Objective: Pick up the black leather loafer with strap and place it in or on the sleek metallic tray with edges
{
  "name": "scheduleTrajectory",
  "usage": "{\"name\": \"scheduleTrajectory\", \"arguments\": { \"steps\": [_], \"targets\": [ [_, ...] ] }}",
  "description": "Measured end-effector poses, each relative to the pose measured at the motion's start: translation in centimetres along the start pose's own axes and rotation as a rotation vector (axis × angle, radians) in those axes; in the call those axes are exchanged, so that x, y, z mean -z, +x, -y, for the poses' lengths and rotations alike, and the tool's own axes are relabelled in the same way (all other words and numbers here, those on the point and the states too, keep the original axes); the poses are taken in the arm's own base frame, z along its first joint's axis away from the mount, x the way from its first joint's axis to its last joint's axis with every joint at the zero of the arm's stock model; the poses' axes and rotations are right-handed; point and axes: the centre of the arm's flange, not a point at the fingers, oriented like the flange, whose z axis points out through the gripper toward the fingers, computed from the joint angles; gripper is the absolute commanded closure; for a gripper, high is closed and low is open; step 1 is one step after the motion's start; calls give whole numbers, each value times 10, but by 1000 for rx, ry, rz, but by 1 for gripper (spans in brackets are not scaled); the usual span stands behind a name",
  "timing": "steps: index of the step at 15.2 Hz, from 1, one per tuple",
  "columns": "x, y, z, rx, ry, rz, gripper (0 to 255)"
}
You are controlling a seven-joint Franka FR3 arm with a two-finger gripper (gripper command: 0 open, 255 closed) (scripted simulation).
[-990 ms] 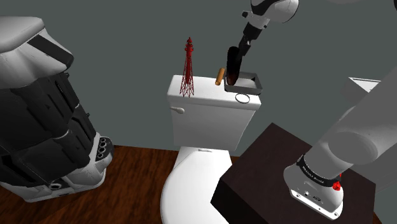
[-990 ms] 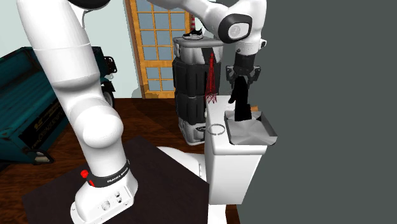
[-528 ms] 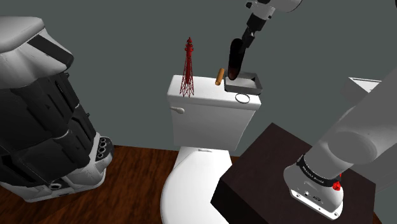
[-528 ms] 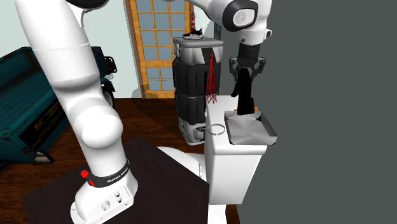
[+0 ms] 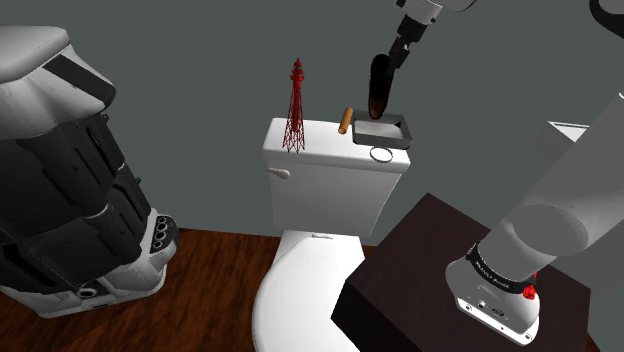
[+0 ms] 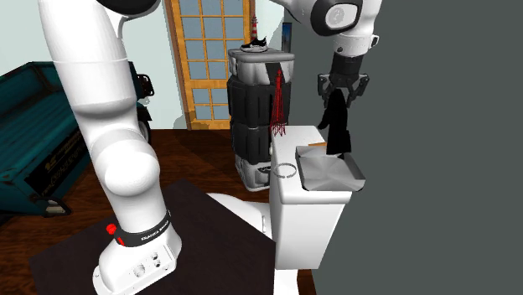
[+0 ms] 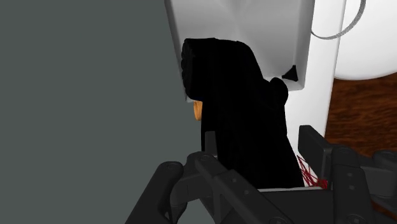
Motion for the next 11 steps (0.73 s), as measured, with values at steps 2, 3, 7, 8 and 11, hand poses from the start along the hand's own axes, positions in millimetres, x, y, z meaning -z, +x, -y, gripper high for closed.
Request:
{"name": "scheduleTrajectory", "arguments": {
  "steps": [2, 3, 7, 8, 11],
  "targets": [
    [-8, -2, 0, 0, 0, 0, 255],
    [-14, -4, 0, 0, 0, 0, 255],
    [-34, -10, 1, 1, 0, 0, 255],
    [-40, -11, 1, 0, 0, 0, 255],
    [-55, -15, 1, 1, -1, -1, 255]
  ]
}}
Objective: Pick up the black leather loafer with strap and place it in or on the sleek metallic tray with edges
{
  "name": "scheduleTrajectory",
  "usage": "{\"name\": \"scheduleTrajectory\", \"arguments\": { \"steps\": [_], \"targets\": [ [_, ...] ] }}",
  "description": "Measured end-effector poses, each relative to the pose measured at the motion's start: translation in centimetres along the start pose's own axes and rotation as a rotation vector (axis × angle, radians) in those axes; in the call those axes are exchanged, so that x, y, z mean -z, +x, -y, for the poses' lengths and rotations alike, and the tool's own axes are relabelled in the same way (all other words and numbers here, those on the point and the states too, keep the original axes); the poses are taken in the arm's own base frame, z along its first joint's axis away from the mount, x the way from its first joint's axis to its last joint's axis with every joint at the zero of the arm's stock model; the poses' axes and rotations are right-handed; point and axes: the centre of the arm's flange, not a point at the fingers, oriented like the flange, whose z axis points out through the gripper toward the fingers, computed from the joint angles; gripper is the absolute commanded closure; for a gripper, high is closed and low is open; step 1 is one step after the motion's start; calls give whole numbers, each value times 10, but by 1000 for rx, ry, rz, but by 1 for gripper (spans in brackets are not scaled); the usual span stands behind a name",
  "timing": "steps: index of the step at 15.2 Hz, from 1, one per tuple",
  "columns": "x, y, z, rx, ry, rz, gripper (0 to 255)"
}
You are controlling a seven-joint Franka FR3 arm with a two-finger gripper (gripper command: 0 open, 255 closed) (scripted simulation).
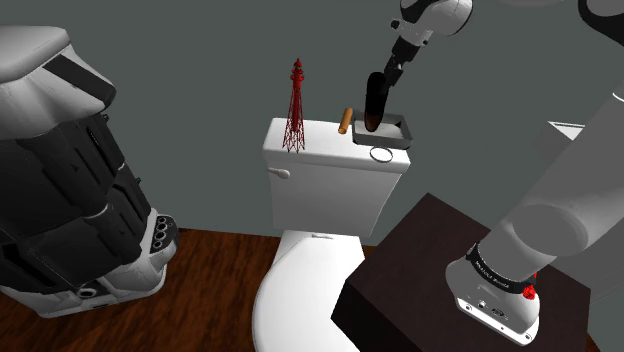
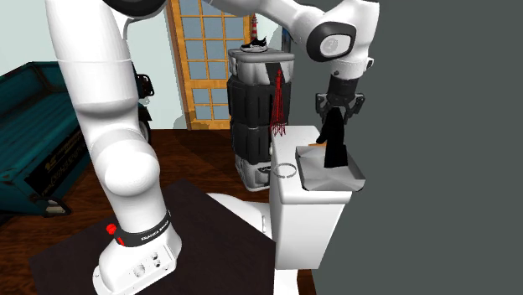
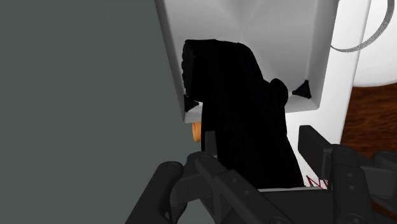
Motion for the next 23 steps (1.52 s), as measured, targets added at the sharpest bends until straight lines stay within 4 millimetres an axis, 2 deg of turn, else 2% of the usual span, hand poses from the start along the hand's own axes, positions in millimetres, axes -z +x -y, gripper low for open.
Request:
{"name": "scheduleTrajectory", "arguments": {
  "steps": [2, 6, 12, 13, 19, 23],
  "targets": [
    [-2, -1, -2, 2, -12, -8, 255],
    [-23, -6, -1, 2, -13, -9, 255],
    [-23, -6, -1, 2, -13, -9, 255],
    [-23, -6, 0, 2, -12, -9, 0],
    [-30, -8, 1, 0, 0, 0, 0],
    [10, -8, 0, 0, -1, -1, 0]
  ]
}}
